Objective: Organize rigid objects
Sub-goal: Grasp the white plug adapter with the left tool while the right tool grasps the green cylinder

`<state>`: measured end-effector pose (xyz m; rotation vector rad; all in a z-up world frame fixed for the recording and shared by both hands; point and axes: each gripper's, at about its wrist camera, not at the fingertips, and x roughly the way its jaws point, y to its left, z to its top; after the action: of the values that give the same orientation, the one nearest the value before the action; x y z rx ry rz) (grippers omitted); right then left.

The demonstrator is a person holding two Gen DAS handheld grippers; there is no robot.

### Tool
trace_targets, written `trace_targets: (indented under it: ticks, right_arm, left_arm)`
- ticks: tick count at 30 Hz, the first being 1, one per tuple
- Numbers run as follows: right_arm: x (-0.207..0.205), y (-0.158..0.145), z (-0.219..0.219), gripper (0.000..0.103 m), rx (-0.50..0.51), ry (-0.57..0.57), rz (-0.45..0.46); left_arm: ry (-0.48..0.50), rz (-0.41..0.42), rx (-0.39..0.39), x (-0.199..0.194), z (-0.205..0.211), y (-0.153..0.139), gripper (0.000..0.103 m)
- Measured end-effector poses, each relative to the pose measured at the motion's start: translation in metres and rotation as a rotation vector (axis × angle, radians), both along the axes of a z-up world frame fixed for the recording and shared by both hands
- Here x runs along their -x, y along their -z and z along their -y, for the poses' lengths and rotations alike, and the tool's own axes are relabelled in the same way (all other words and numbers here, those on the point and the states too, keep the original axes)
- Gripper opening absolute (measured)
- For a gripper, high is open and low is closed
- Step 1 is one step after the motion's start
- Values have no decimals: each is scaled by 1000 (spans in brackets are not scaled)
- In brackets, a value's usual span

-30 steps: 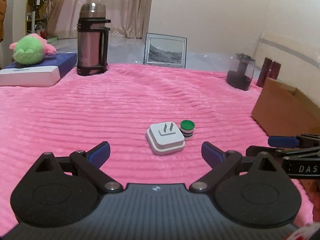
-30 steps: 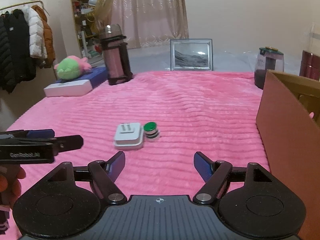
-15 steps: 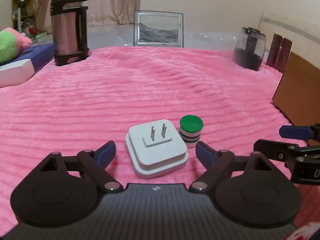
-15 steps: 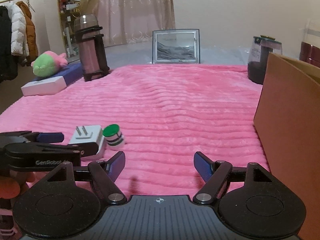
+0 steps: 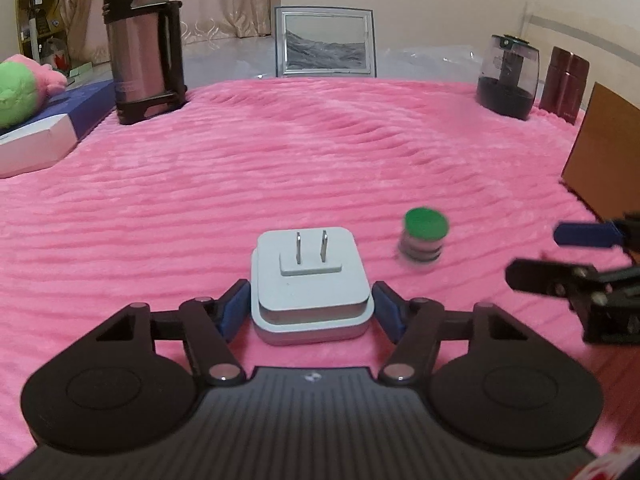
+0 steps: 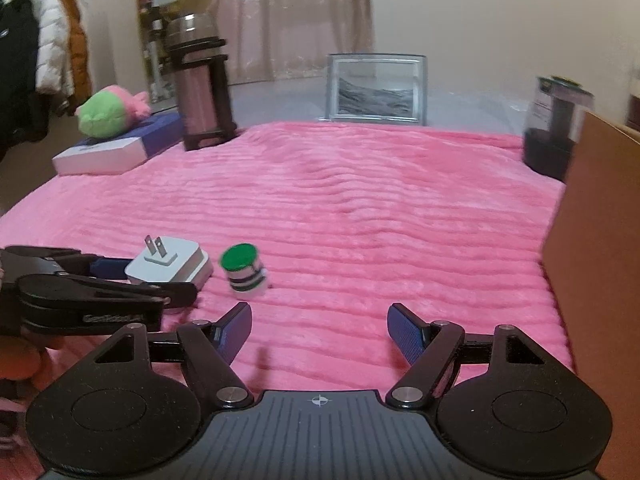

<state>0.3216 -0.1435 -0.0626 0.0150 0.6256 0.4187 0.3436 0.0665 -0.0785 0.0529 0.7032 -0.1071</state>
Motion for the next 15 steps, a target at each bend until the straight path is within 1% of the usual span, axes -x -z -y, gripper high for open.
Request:
trace_targets:
  ticks: [3, 6, 7, 8, 9, 12, 13, 15]
  right_arm:
    - [-7, 3, -16, 72, 4, -61, 8]
    - [-17, 9, -33, 72, 23, -121, 6]
    - [-20, 10, -38, 72, 34, -130, 6]
    - [-24, 12, -42, 68, 41, -140, 5]
    - [-29, 14, -46, 62, 51, -147, 0]
    - [-39, 17, -54, 53, 76, -151, 3]
    - [-42, 18, -55, 52, 80, -155, 2]
    - [-46, 20, -58, 46, 102, -158, 10]
  left_arm:
    - [5, -10, -4, 8, -16, 1, 62]
    - [13, -9, 19, 11, -25, 2, 62]
    - [8, -14, 21, 11, -26, 2, 65]
    - [3, -11, 20, 11, -27, 2, 67]
    - [0, 0, 18, 12, -28, 2, 70]
    - [-5, 12, 31, 11, -30, 2, 70]
    - [-3, 16, 27, 11, -29, 3, 70]
    - [2, 25, 13, 10, -28, 3, 70]
